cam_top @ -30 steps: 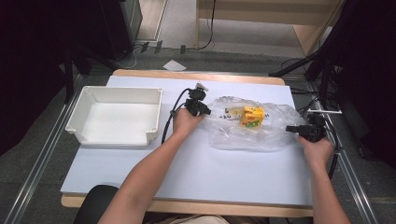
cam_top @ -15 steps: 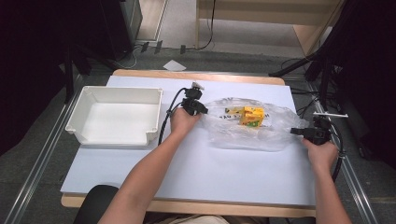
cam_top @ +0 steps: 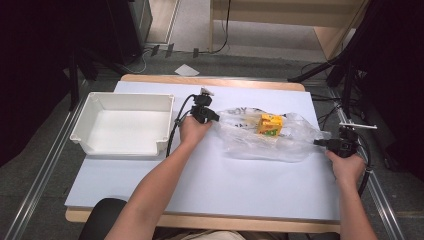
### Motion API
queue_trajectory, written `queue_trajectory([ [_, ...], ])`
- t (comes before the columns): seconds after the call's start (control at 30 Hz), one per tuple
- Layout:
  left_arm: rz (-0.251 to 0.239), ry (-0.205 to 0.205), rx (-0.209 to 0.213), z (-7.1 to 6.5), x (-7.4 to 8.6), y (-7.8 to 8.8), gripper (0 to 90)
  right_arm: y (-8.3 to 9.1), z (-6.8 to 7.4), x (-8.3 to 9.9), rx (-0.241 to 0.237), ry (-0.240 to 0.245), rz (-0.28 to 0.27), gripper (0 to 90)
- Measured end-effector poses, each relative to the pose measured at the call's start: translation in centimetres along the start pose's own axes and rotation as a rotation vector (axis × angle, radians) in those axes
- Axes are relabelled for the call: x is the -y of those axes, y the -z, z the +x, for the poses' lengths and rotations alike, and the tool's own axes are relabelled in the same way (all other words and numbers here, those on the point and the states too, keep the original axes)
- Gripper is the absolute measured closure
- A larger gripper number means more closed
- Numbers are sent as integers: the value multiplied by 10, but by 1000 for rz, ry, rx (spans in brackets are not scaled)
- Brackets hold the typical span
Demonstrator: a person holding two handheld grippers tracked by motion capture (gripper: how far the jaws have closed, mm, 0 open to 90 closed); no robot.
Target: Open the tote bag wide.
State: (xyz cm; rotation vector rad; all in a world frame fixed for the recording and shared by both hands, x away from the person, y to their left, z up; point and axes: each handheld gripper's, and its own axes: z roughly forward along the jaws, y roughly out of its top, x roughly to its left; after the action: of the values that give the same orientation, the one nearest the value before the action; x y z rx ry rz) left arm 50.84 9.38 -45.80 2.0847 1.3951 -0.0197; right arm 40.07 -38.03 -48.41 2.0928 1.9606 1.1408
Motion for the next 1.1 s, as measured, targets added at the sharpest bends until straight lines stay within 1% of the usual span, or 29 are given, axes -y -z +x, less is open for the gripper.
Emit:
queue_trajectory([
  [0.17, 0, 1, -3, 2, 0, 1, 900, 3, -2, 3, -4, -6, -2, 900],
  [0.27, -1, 5, -8, 2, 1, 2, 900, 3, -2, 4, 2, 3, -3, 900],
  [0.33, -3, -3, -9, 2, 1, 2, 900, 3, -2, 3, 1, -1, -2, 900],
  [0.5, -7, 15, 0, 6, 1, 3, 900, 3, -3, 3, 1, -2, -1, 900],
  [0.57, -8, 5, -7, 5, 1, 3, 900, 3, -1, 3, 17, 17, -5, 900],
  [0.6, -9, 11, -7, 5, 1, 3, 900, 3, -1, 3, 23, 21, -7, 900],
  [0.63, -10, 13, -8, 5, 1, 3, 900, 3, -2, 3, 12, 8, -7, 900],
  [0.73, -12, 7, -13, 4, 1, 3, 900, 3, -4, 3, 2, 6, -10, 900],
  [0.83, -11, 10, -5, 6, 2, 3, 900, 3, -2, 4, 13, 15, -14, 900],
  [1.1, -11, 0, -16, 6, 2, 4, 900, 4, -4, 4, 13, 23, -8, 900],
])
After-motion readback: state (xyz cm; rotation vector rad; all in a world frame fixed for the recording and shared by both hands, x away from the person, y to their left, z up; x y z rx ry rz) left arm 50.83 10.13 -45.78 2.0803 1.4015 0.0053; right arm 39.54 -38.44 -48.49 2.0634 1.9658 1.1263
